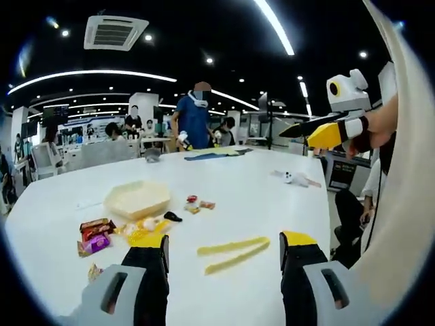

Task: Place the target food into the container with the food tongs after gripping and lifting it, then release it inside without dropping or visibly crushing the food.

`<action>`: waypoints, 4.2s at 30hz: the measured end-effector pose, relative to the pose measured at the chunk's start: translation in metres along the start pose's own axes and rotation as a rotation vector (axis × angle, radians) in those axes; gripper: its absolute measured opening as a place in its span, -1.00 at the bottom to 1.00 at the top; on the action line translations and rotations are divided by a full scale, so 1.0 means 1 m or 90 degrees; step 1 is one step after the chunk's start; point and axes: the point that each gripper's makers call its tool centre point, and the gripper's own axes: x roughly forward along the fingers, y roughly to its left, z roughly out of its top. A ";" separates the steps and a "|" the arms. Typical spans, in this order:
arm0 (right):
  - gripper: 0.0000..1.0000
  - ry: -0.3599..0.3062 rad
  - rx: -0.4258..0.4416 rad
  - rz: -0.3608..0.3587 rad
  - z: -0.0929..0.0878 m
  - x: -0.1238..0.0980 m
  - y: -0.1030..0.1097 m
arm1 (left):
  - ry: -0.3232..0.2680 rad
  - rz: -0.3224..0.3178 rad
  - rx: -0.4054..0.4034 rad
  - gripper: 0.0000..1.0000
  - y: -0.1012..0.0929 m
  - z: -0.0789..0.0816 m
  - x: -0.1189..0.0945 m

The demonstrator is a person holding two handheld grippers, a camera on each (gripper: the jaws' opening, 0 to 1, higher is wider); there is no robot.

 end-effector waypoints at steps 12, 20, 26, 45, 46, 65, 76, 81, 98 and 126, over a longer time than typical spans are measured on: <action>0.73 -0.002 0.001 0.010 -0.001 0.004 -0.002 | 0.022 -0.006 -0.004 0.21 0.005 -0.012 0.017; 0.73 0.002 0.012 -0.005 -0.004 -0.004 -0.009 | 0.066 -0.049 0.005 0.18 -0.005 -0.036 0.037; 0.73 0.006 0.023 -0.018 -0.007 -0.006 -0.018 | 0.087 -0.060 0.007 0.15 -0.009 -0.044 0.042; 0.72 0.004 0.015 -0.007 -0.001 -0.002 -0.017 | 0.111 -0.053 0.008 0.10 -0.001 -0.060 0.050; 0.72 0.003 0.014 -0.008 0.000 -0.002 -0.017 | 0.112 -0.054 0.009 0.10 -0.001 -0.061 0.051; 0.72 0.007 0.009 -0.016 -0.004 -0.016 -0.030 | 0.129 -0.052 0.011 0.04 0.001 -0.072 0.065; 0.71 -0.003 0.016 -0.015 -0.003 -0.016 -0.029 | 0.138 -0.047 0.015 0.01 0.004 -0.074 0.065; 0.71 -0.001 0.019 -0.016 -0.007 -0.017 -0.027 | 0.150 -0.058 0.015 -0.02 0.002 -0.079 0.066; 0.70 0.009 0.033 -0.040 -0.015 -0.031 -0.037 | 0.180 -0.066 0.025 -0.21 -0.001 -0.095 0.075; 0.70 0.014 0.033 -0.038 -0.017 -0.030 -0.036 | 0.182 -0.044 0.085 -0.67 0.014 -0.097 0.074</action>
